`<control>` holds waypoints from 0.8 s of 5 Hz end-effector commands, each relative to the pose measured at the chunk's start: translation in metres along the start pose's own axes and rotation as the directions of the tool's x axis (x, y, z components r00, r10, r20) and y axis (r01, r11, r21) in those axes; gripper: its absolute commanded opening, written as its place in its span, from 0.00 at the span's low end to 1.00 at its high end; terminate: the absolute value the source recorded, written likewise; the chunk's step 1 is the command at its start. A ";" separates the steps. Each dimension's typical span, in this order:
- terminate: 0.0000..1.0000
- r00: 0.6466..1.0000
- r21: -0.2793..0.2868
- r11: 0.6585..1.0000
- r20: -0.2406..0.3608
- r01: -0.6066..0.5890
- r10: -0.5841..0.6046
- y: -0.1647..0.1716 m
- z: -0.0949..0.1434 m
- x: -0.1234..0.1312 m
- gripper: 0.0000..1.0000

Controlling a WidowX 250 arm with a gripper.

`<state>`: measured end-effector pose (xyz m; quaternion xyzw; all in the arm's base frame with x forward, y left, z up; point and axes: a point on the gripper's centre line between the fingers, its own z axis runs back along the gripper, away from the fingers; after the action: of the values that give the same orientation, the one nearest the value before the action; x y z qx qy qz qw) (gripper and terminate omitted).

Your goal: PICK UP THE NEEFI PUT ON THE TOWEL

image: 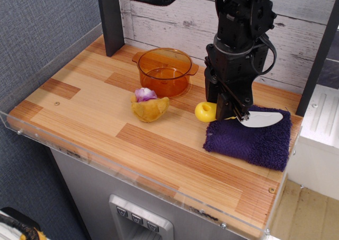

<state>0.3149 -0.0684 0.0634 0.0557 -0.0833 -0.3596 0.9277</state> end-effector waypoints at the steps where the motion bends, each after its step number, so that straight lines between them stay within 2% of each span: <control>1: 0.00 0.981 -0.023 0.994 -0.168 -0.106 0.100 0.014 -0.006 -0.027 1.00; 3: 0.00 0.981 -0.008 0.995 -0.166 -0.098 0.095 0.013 -0.003 -0.027 1.00; 4: 0.00 0.987 -0.009 0.997 -0.144 -0.078 0.076 0.013 0.001 -0.024 1.00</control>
<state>0.3099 -0.0390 0.0402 0.0634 0.0088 -0.3186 0.9457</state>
